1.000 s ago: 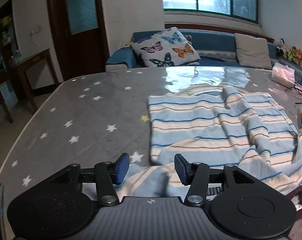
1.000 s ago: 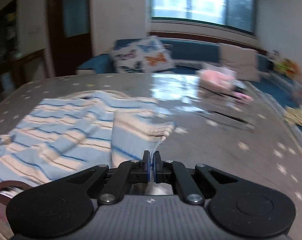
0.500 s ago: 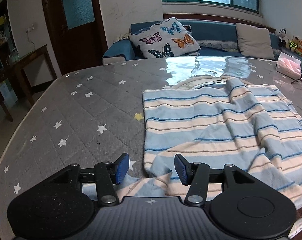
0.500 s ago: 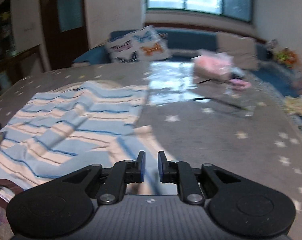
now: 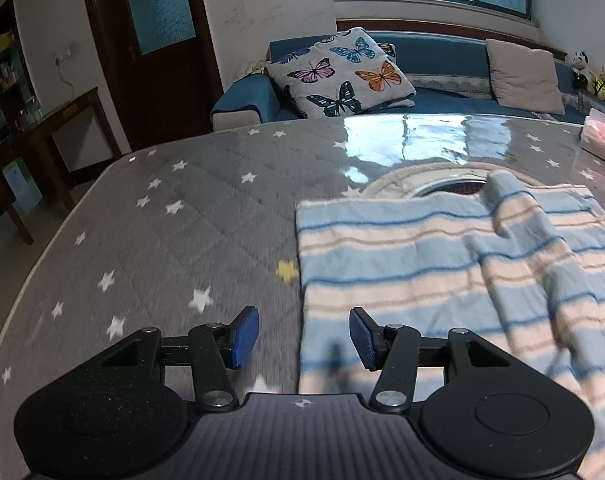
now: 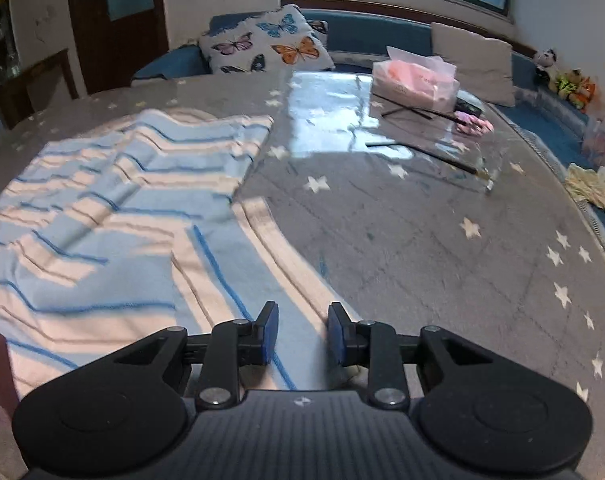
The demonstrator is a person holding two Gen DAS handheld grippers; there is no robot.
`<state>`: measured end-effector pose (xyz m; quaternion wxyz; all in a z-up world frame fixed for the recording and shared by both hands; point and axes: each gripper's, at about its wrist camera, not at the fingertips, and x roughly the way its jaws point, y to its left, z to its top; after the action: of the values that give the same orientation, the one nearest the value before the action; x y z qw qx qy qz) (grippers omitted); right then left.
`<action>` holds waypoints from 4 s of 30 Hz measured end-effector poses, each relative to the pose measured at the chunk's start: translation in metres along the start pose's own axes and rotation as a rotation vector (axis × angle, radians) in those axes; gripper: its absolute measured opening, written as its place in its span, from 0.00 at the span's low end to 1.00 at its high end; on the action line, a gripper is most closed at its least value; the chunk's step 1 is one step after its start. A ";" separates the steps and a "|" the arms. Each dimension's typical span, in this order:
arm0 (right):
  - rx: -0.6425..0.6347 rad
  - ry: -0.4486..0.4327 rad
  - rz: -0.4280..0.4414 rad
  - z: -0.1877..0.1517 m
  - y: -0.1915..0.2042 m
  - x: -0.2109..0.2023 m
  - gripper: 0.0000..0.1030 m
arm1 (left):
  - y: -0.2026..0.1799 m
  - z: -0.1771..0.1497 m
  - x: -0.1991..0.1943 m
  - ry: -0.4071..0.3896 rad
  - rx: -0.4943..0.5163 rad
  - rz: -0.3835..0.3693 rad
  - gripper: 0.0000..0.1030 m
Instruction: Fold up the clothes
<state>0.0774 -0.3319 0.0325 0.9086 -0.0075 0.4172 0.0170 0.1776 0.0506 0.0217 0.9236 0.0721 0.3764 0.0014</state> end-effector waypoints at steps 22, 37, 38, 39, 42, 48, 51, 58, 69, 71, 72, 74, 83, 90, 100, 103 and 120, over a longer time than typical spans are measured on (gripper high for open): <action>-0.040 0.017 0.186 0.151 0.033 0.131 0.26 | 0.018 0.059 0.098 0.073 -0.088 -0.093 0.39; -0.043 -0.022 0.176 0.169 0.042 0.148 0.02 | 0.012 0.070 0.084 -0.041 -0.050 -0.082 0.03; -0.049 -0.043 0.167 0.172 0.042 0.145 0.02 | 0.015 0.073 0.080 -0.061 -0.058 -0.080 0.03; -0.049 -0.066 0.158 0.177 0.042 0.141 0.02 | 0.019 0.077 0.076 -0.083 -0.063 -0.077 0.03; -0.053 -0.124 0.142 0.193 0.043 0.134 0.02 | 0.026 0.090 0.070 -0.131 -0.068 -0.056 0.03; -0.078 -0.189 0.116 0.229 0.056 0.150 0.02 | 0.034 0.107 0.091 -0.133 -0.094 0.004 0.03; -0.088 -0.167 0.107 0.237 0.064 0.172 0.02 | 0.036 0.106 0.112 -0.080 -0.099 0.015 0.03; -0.134 -0.099 0.095 0.227 0.075 0.184 0.08 | 0.045 0.096 0.116 -0.024 -0.101 0.036 0.19; -0.223 -0.023 0.178 0.172 0.087 0.130 0.29 | 0.043 0.039 0.051 -0.004 -0.027 0.037 0.60; -0.236 -0.012 0.190 0.155 0.090 0.118 0.33 | 0.040 0.023 0.041 0.004 -0.017 0.029 0.63; -0.244 -0.011 0.194 0.147 0.092 0.113 0.33 | 0.038 0.014 0.035 0.007 -0.014 0.031 0.64; -0.263 -0.017 0.193 0.130 0.095 0.101 0.33 | 0.036 -0.003 0.025 0.010 -0.009 0.036 0.67; -0.287 -0.044 0.172 0.083 0.096 0.071 0.45 | 0.050 -0.052 -0.003 -0.015 -0.009 0.162 0.75; -0.297 -0.053 0.142 0.059 0.093 0.058 0.46 | 0.077 -0.074 -0.027 -0.009 -0.101 0.199 0.80; -0.444 -0.080 0.417 0.031 0.155 0.014 0.43 | 0.089 -0.096 -0.043 0.022 -0.175 0.088 0.51; -0.505 -0.069 0.518 0.020 0.181 0.000 0.41 | 0.083 -0.096 -0.047 0.016 -0.150 0.051 0.25; -0.843 -0.141 0.623 -0.035 0.300 -0.019 0.11 | 0.094 -0.114 -0.063 0.015 -0.180 0.075 0.30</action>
<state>0.0272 -0.0340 0.0247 0.8044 -0.2468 0.2947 0.4531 0.0575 0.1547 -0.0024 0.9228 0.0027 0.3789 0.0701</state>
